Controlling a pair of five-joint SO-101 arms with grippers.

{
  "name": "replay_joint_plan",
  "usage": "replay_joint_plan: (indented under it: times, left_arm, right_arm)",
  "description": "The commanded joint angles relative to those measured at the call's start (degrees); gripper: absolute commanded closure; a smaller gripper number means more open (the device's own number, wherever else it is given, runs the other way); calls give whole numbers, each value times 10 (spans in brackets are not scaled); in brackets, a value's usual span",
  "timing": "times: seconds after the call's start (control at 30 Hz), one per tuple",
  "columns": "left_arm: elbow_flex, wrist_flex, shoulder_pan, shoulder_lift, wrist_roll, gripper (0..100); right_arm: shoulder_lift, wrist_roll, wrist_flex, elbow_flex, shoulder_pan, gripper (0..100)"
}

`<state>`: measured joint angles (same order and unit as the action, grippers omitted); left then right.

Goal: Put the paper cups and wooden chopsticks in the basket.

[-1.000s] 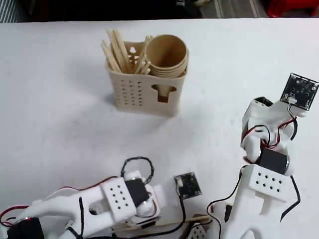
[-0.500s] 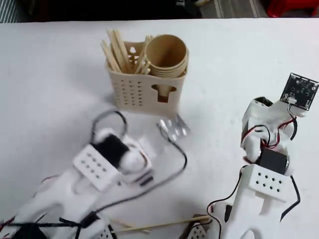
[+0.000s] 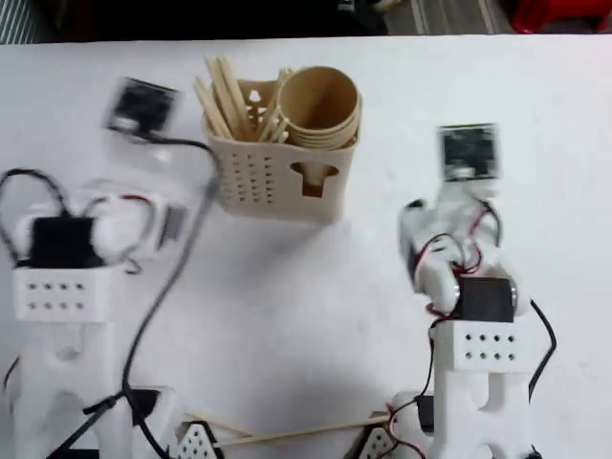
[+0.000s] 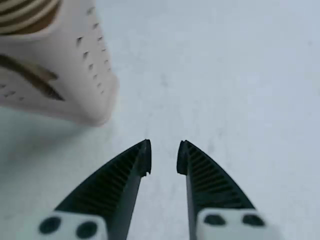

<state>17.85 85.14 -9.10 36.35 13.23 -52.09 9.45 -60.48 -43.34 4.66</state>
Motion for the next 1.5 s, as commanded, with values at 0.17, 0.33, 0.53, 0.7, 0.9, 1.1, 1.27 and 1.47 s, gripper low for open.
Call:
replay_joint_plan:
  times: [0.17,0.33,0.53,0.7,0.9,1.1,1.27,1.47]
  left_arm:
    - [36,-48,-145,34,2,976]
    - [148,-142,-190,109,-37,977]
    - [311,-211,-189,234,-42,977]
    - [442,-244,-189,322,-42,977]
    - [600,-302,-189,435,-38,977]
    - [731,-324,-189,585,-38,977]
    - [788,-297,-192,696,-37,977]
    - [791,-287,-191,676,-37,977]
  right_arm:
    - [-14,27,-116,87,159,893]
    - [-9,27,-152,92,236,893]
    - [-9,26,-163,93,308,893]
    - [-9,26,-157,93,337,893]
    - [-10,23,-182,93,378,893]
    - [-13,23,-186,92,383,893]
    - [-9,22,-213,90,412,893]
    - [-13,21,-241,89,465,893]
